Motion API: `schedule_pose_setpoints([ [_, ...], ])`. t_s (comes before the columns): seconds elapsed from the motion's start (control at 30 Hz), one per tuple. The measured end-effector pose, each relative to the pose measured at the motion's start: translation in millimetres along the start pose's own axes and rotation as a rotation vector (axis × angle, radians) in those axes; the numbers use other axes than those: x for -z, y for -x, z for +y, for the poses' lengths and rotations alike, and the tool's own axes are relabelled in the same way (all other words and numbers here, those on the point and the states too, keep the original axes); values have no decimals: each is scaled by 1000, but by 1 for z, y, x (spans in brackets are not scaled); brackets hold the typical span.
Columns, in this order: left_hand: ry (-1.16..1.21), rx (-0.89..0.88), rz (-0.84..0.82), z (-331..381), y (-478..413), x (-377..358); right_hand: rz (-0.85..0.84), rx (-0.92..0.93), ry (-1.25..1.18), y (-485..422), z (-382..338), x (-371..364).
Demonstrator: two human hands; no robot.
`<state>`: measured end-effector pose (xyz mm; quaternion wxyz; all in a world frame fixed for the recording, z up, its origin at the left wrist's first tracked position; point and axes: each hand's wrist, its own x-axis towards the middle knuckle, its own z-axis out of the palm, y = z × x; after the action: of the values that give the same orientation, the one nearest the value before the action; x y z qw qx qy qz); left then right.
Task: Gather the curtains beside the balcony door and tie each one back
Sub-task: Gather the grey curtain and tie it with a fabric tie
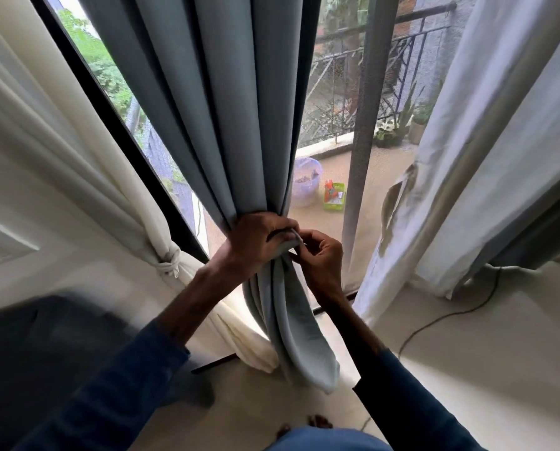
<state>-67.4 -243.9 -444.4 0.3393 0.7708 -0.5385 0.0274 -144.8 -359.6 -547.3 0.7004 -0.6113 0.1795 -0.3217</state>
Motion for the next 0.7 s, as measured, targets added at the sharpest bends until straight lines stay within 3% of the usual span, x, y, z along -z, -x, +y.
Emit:
schedule_pose_setpoints([
  [0.13, -101, 24, -79, -7, 0, 7, -116, -62, -105, 2, -9, 6],
  [0.47, -233, 22, -267, -1, -12, 26, -345, -90, -53, 3, -25, 13],
  [0.7, -350, 102, -258, 1, -11, 24, -401, -97, -6, 2, -24, 13],
])
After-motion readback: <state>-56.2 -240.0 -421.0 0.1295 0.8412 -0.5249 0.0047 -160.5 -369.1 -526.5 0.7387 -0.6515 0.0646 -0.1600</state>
